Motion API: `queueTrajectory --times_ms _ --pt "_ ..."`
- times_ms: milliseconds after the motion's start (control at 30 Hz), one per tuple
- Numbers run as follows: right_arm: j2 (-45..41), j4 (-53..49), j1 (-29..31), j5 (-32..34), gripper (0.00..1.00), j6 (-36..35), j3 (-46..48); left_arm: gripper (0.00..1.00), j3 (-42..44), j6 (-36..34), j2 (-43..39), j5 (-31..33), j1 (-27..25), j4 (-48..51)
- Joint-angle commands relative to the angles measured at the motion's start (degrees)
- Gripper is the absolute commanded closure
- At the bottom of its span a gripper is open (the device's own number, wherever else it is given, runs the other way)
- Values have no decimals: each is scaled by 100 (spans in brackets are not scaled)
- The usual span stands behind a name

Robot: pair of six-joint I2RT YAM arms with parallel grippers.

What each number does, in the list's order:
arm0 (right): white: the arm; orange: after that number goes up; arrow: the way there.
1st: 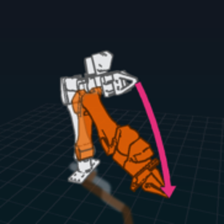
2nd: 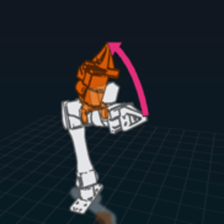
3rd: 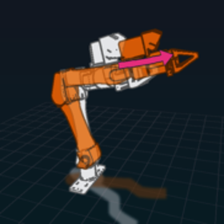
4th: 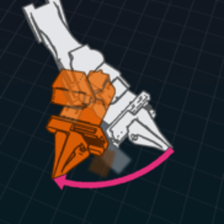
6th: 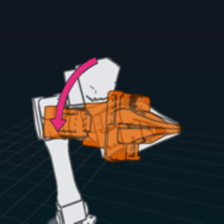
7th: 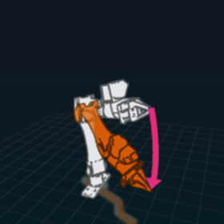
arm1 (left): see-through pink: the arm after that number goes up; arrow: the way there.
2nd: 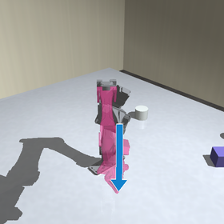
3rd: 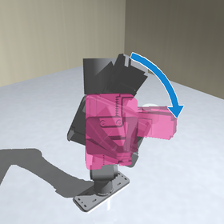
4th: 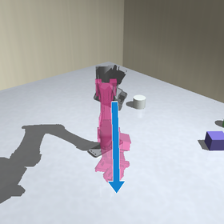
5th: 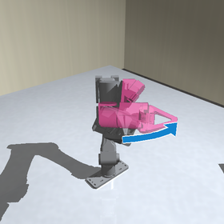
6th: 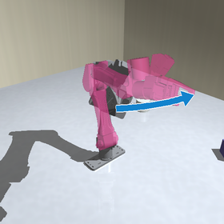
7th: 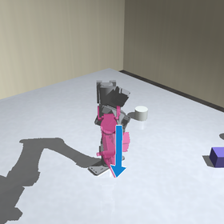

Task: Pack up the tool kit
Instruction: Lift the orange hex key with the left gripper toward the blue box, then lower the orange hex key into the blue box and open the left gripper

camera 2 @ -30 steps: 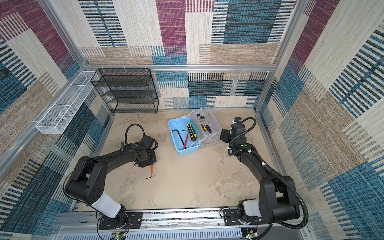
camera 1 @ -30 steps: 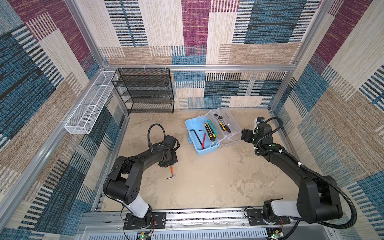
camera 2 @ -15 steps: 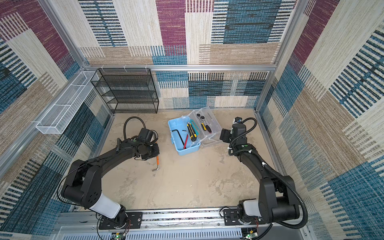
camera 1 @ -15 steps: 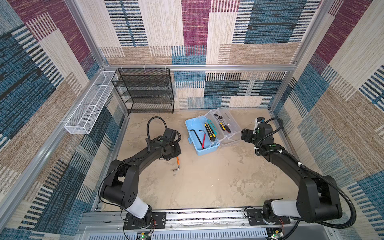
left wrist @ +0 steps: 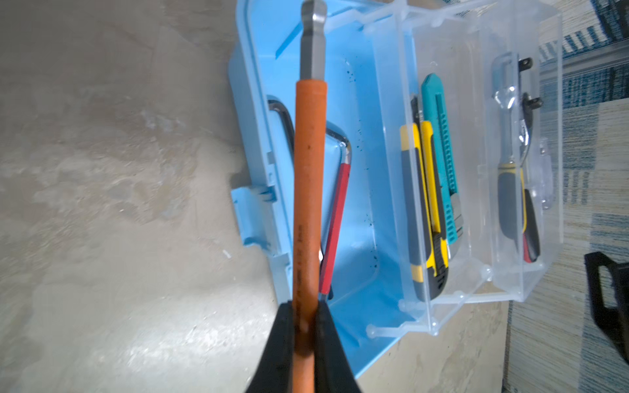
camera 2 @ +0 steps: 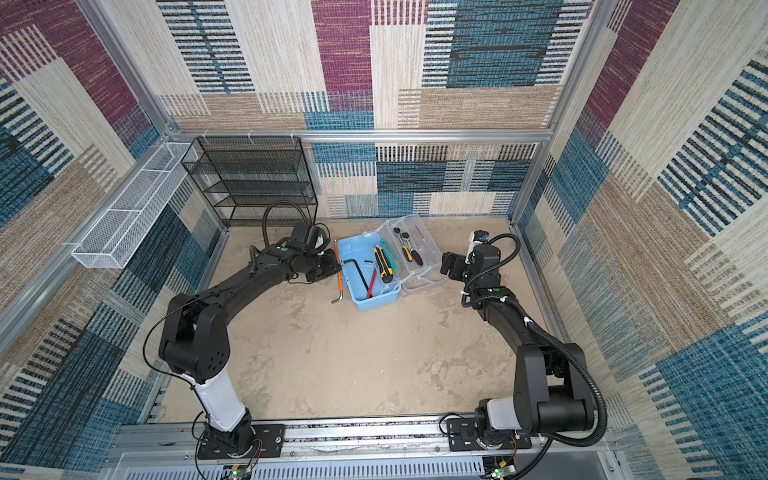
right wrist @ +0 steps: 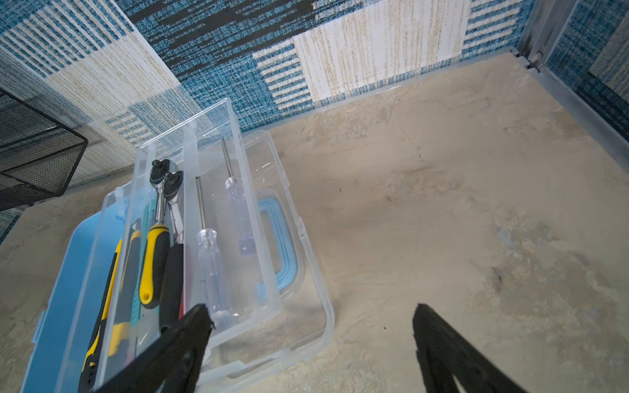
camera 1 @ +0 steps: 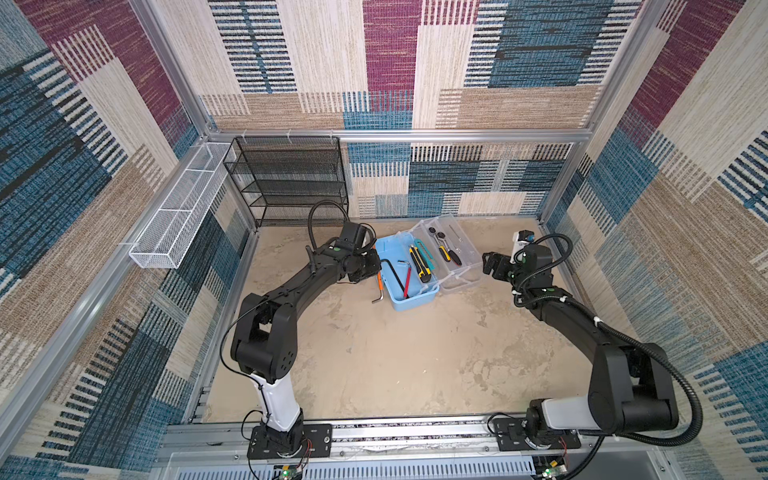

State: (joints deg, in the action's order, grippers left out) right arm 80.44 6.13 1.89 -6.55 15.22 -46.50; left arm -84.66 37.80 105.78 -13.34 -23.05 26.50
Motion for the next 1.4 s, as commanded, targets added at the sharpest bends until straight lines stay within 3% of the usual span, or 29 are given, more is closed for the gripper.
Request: queueTrajectory --times_ms 0,500,1367 --pt "161 500 -22 -403 4 -125 -51 100 -393 140 277 -178 -106 -148" --pt "955 1135 -110 -1221 2 -173 -416 100 -1771 533 1655 -343 -132 250" --pt "1718 1214 -113 -1841 2 -28 -955 100 -1729 1493 1756 -509 -321 -93"
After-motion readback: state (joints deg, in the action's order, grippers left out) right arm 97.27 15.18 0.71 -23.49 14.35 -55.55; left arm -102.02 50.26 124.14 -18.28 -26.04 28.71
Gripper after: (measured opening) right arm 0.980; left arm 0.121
